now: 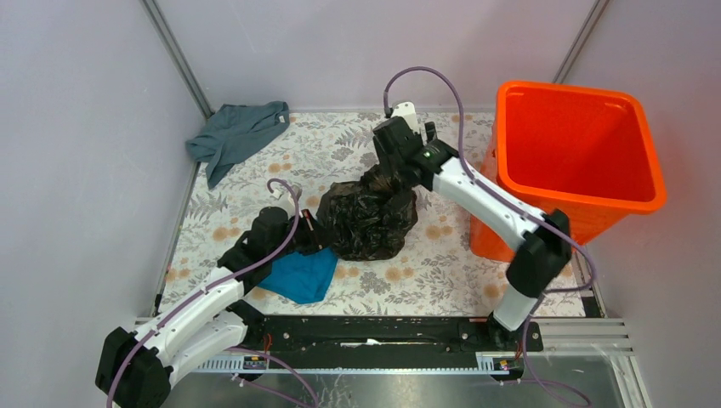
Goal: Put the trash bags into the trash bin
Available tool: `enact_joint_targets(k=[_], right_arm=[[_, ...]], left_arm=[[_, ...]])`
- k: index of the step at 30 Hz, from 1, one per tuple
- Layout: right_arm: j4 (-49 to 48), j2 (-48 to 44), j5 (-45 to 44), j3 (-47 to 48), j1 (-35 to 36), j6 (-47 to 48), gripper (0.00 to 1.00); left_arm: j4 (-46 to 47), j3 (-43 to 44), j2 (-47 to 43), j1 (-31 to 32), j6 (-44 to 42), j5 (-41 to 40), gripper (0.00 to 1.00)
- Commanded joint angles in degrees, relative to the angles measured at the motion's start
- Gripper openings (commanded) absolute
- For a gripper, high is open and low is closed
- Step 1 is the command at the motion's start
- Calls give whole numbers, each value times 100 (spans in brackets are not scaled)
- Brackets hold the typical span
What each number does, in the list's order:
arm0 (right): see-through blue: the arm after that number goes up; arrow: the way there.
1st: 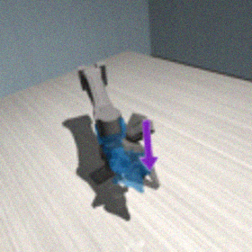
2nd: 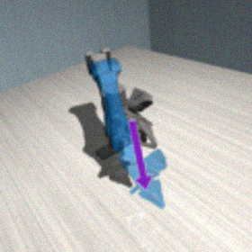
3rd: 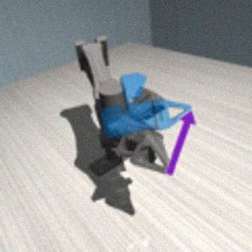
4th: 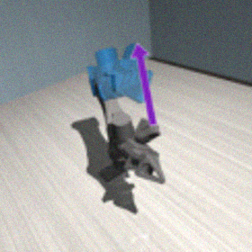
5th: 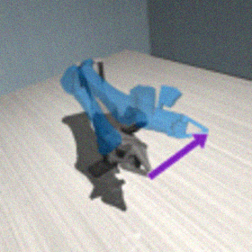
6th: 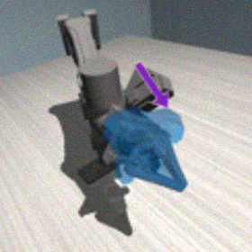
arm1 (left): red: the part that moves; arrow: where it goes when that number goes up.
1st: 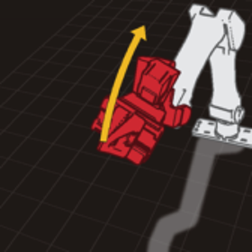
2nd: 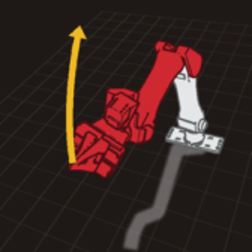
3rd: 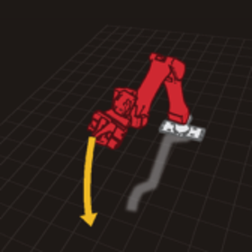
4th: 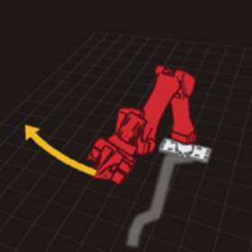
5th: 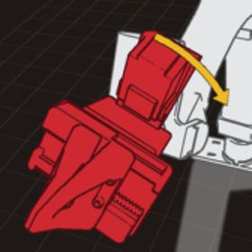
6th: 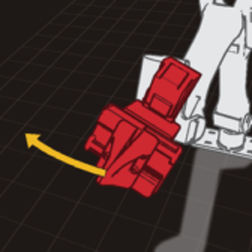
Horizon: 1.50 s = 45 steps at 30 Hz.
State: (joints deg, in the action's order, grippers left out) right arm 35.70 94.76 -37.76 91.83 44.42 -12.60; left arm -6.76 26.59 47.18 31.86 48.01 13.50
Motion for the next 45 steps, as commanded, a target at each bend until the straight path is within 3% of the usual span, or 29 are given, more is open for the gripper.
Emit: enact_joint_targets(k=[1, 4, 7, 9, 14, 17, 20, 24, 26, 28, 29, 32, 36, 42, 45], right_arm=[[469, 728, 228, 585, -499, 165, 100], [237, 1081, 177, 723, -614, 342, 99], [84, 1349, 536, 761, -700, 422, 87], [-102, 1425, 795, 635, -707, 391, 75], [-597, 1249, 1037, 408, -734, 406, 30], [-901, 973, 1001, 582, -766, 637, 11], [-974, 815, 461, 1341, -853, 1171, 8], [-650, 832, 98, 3292, -944, 2083, 2], [-266, 730, 204, 4368, -935, 2234, 0], [-258, 217, 553, 4655, -911, 2205, 0], [-514, -211, 770, 4337, -909, 2148, 0], [-2179, -1889, 1454, 1866, -905, 2057, 0], [-3660, -3185, 1621, -989, -916, 1645, 0], [-2900, -3073, 1480, -2733, -916, 563, 0], [-2709, -3087, 1529, -2924, -918, 387, 0]], left_arm=[[315, -59, -92, -30, -23, 126, 0], [389, -122, -58, -31, 2, 215, 0], [370, -123, -33, -30, -25, 249, 0], [309, -73, -25, -31, -63, 210, 0], [30, 458, 152, -84, -325, -56, 0], [-208, 1049, 480, -302, -450, -242, 0], [-558, 2113, 1259, -802, -665, -243, 0], [-1812, 5103, 2646, -1647, -1439, 199, 0], [-2275, 6575, 2862, -1693, -1715, -19, 0], [-1943, 7105, 2565, -1687, -1728, -13, 0], [-1544, 7014, 2316, -1683, -1696, 45, 0], [-812, 6110, 1537, -1682, -1542, -240, 0], [-1148, 4253, 1025, -1683, -1559, -847, 0], [-1739, 2305, 816, -1699, -1532, -718, 0], [-1786, 2062, 589, -1715, -1644, -775, 0]])
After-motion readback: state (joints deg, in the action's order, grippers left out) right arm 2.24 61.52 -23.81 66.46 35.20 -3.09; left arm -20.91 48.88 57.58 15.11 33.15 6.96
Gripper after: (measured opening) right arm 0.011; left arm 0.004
